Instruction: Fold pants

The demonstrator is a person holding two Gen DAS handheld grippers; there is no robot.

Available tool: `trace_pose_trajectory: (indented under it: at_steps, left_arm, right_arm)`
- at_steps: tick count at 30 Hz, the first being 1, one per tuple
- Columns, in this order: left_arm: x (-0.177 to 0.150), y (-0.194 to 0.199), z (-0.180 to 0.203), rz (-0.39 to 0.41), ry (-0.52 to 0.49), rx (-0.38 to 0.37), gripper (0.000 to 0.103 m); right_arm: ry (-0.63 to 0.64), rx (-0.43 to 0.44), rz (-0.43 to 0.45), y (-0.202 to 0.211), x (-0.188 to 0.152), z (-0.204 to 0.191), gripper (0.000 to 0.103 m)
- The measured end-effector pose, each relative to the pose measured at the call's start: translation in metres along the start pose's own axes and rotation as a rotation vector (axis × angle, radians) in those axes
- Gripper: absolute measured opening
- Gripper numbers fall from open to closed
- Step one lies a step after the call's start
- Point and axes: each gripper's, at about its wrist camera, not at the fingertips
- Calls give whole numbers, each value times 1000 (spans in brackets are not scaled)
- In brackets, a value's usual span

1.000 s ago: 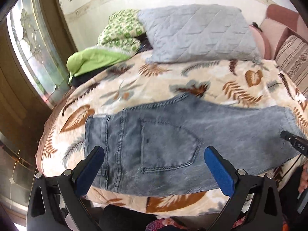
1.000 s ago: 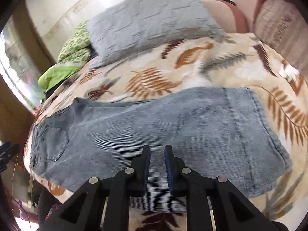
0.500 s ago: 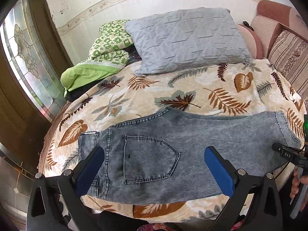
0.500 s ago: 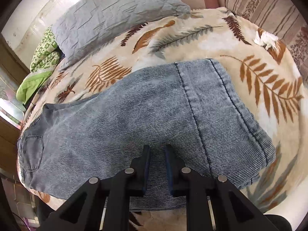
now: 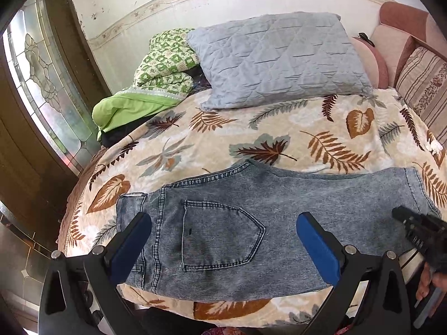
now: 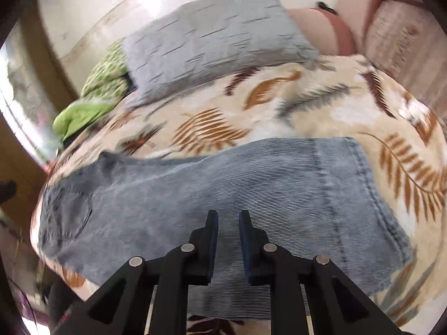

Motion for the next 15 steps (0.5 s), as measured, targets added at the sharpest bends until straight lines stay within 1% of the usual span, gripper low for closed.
trace_pose_trajectory:
  at_steps: [5, 8, 10, 15]
  left_arm:
    - [2, 1, 2, 10, -2, 6, 103]
    - [2, 2, 3, 17, -5, 13, 103]
    - [3, 3, 3, 25, -6, 20, 103]
    - [4, 5, 1, 38, -1, 28, 103]
  right_arm:
    - [107, 28, -40, -9, -8, -26, 18]
    - [159, 22, -92, -19, -15, -35, 18]
    - [176, 7, -133, -28, -19, -38, 18]
    - [173, 15, -135, -29, -20, -37, 18]
Point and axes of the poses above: each gripper's, at about its wrist camera, not at the fingertips, and y roughly against the way its jaws point, z to its right, x to its top, and after that the axes turned 5 degrees about -x, right-handed
